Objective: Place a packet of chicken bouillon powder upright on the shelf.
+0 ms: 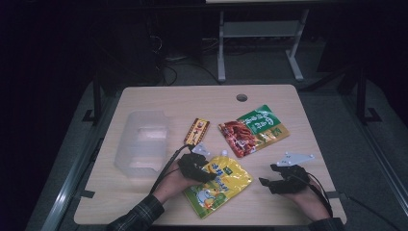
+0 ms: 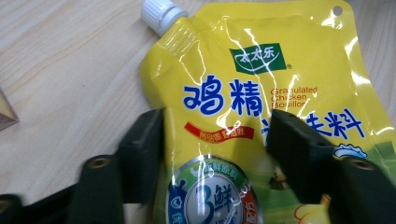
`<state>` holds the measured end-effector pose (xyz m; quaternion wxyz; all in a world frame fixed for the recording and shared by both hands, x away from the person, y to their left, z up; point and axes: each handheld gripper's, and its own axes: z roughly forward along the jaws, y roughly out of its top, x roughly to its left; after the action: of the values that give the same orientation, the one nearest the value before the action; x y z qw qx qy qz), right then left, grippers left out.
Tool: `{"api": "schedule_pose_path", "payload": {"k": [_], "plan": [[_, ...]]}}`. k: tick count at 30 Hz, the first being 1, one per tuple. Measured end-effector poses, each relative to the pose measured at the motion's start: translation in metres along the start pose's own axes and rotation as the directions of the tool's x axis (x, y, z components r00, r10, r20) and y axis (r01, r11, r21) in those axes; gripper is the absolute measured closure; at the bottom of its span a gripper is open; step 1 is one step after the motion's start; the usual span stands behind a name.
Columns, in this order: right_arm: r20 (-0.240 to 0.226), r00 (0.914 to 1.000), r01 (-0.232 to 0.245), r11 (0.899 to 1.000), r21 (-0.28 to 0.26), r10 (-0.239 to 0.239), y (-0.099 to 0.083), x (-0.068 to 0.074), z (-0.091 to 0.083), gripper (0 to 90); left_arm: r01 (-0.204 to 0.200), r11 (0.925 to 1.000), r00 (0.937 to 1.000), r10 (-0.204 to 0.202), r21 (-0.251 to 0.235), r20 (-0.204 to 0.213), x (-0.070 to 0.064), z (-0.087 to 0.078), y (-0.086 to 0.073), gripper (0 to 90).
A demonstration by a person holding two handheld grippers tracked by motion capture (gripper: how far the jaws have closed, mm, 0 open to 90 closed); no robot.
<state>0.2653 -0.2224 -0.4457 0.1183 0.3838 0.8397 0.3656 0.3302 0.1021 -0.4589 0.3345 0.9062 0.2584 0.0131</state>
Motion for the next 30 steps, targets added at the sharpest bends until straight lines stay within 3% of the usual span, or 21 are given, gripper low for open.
{"api": "schedule_pose_path", "payload": {"k": [2,3,4,7,10,13,16,19,20,25,29,30], "plan": [[0.001,1.0000,0.000,1.000,-0.004,0.000,0.000,0.000,0.000,30.4,0.005,1.0000,1.0000,-0.005,-0.002,-0.009,0.001,-0.001,0.000,49.2],[0.001,1.0000,-0.001,1.000,-0.006,0.001,0.001,0.000,-0.001,30.4,0.005,1.0000,1.0000,-0.005,-0.002,-0.009,0.001,-0.001,0.000,56.9],[0.002,1.0000,-0.002,1.000,-0.007,0.002,0.001,0.000,-0.001,30.6,-0.018,0.9998,0.9988,0.017,-0.008,-0.045,0.000,-0.001,-0.001,69.1],[0.000,1.0000,0.000,1.000,-0.011,0.000,0.002,0.000,-0.001,30.6,-0.026,0.9996,0.9978,0.027,0.007,-0.060,0.001,-0.001,0.001,76.5],[-0.002,1.0000,0.001,1.000,-0.008,-0.001,0.002,0.000,0.000,30.8,-0.024,0.9997,0.9984,0.025,0.007,-0.050,0.002,-0.001,0.001,84.3],[-0.002,1.0000,0.002,1.000,-0.009,-0.002,0.003,-0.001,0.001,30.8,-0.020,0.9998,0.9987,0.020,-0.005,-0.047,0.002,-0.001,0.000,87.3],[-0.007,1.0000,-0.005,1.000,-0.009,0.005,0.003,-0.001,0.001,30.8,0.034,0.9984,0.9993,-0.035,-0.046,-0.016,0.005,-0.004,-0.002,89.0],[-0.014,0.9999,-0.008,1.000,-0.012,0.008,0.004,-0.002,0.001,30.3,0.057,0.9936,0.9984,-0.056,-0.097,0.009,0.007,-0.012,-0.001,89.9],[-0.019,0.9998,-0.003,1.000,-0.016,0.003,0.004,-0.002,0.001,29.9,0.041,0.9949,0.9992,-0.040,-0.092,0.007,0.008,-0.016,0.000,90.0],[-0.037,0.9993,-0.004,1.000,-0.024,0.003,0.005,-0.001,0.001,27.9,0.061,0.9822,0.9976,-0.054,-0.178,0.044,0.008,-0.033,0.003,90.0],[-0.078,0.9968,-0.018,0.999,-0.039,0.015,0.006,0.000,0.001,25.7,0.065,0.9662,0.9968,-0.051,-0.250,0.062,0.008,-0.050,0.006,90.0],[-0.078,0.9968,-0.018,0.999,-0.039,0.015,0.006,0.000,0.001,25.7,0.065,0.9662,0.9968,-0.051,-0.250,0.062,0.008,-0.050,0.006,90.0]]}}
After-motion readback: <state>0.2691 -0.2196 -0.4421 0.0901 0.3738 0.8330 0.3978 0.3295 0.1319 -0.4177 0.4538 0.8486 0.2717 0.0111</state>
